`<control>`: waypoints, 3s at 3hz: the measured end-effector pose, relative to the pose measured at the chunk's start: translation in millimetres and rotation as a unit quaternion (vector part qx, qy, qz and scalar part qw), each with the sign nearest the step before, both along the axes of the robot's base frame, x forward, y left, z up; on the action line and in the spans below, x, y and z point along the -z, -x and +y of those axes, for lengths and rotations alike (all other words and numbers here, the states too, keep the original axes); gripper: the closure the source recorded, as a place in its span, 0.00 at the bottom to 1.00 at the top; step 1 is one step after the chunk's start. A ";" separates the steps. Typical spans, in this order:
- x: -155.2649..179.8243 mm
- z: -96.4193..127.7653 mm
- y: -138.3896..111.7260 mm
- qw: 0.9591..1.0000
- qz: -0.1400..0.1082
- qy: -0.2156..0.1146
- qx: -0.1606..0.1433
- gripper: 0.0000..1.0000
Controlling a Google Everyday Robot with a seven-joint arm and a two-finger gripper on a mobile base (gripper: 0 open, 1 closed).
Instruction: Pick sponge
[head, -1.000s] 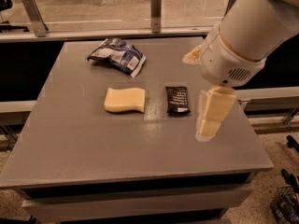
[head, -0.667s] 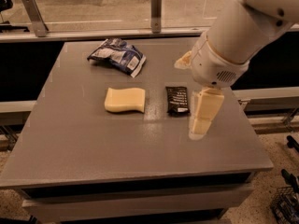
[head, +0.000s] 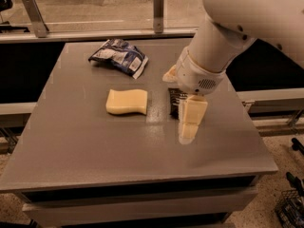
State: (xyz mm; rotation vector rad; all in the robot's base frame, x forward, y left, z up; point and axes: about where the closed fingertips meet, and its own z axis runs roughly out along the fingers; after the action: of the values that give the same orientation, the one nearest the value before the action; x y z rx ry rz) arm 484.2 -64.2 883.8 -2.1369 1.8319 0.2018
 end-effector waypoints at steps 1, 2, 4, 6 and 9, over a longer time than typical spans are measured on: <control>15.3 17.5 -5.1 1.000 0.013 0.002 -0.022 0.00; 23.1 37.8 -12.9 0.999 0.016 0.008 -0.044 0.00; 28.5 75.6 -32.3 0.996 0.013 0.020 -0.082 0.00; 28.5 107.2 -58.4 0.993 0.000 0.028 -0.118 0.00; 45.8 90.0 -85.7 0.992 0.003 0.009 -0.126 0.18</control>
Offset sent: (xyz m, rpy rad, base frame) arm 0.0248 0.0633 -0.0340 -0.0330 0.0440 0.1465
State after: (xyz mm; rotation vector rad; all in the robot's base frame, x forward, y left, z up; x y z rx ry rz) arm 569.9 25.8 838.0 -2.3783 1.5673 0.2507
